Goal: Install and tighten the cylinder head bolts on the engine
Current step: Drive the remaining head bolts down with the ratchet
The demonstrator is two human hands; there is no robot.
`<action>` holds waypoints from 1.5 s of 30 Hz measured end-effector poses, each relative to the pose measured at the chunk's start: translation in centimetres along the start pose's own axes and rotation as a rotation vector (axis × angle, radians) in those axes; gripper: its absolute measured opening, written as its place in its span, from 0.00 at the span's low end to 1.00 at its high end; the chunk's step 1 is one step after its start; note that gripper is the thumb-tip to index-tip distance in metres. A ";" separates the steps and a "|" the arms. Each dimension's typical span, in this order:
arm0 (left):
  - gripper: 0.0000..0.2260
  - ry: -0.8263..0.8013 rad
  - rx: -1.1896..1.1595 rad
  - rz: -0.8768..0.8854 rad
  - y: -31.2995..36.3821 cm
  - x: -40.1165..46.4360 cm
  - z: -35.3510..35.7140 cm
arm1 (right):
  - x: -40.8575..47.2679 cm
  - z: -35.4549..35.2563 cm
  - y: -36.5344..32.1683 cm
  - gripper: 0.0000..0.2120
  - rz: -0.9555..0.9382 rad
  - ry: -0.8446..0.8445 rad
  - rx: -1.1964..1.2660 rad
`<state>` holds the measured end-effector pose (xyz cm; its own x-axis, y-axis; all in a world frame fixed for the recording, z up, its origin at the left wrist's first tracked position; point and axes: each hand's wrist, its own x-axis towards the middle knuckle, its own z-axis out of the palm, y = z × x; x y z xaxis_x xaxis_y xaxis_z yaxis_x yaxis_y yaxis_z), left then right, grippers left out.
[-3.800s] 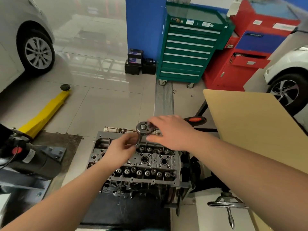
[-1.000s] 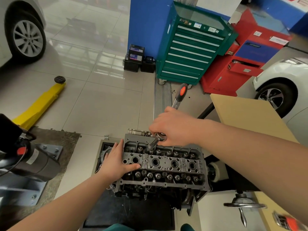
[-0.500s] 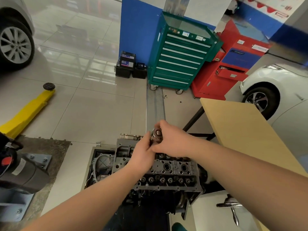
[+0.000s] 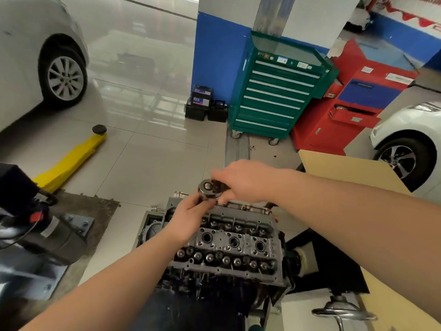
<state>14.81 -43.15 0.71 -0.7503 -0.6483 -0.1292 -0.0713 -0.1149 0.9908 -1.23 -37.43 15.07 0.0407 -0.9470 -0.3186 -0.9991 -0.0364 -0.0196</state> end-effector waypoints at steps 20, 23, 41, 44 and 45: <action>0.10 0.426 0.236 0.085 -0.9 -1.0 0.8 | -2.6 3.4 -0.2 0.16 0.073 0.078 0.170; 0.16 0.355 0.376 0.149 -1.1 -1.4 0.4 | -4.7 5.5 -2.4 0.10 0.181 -0.007 0.504; 0.09 0.289 0.652 0.228 0.1 -0.8 0.3 | -1.9 3.0 -2.1 0.13 0.102 0.097 0.110; 0.06 0.332 0.637 0.213 -0.2 -1.1 0.4 | -1.2 2.2 -2.1 0.13 0.044 0.107 -0.048; 0.03 0.318 0.637 0.210 -0.2 -1.2 0.3 | -0.9 1.6 -1.8 0.13 0.009 0.126 -0.114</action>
<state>15.56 -42.15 0.66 -0.5701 -0.8066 0.1561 -0.3871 0.4313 0.8149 0.53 -35.96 13.85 0.0376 -0.9797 -0.1967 -0.9941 -0.0566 0.0923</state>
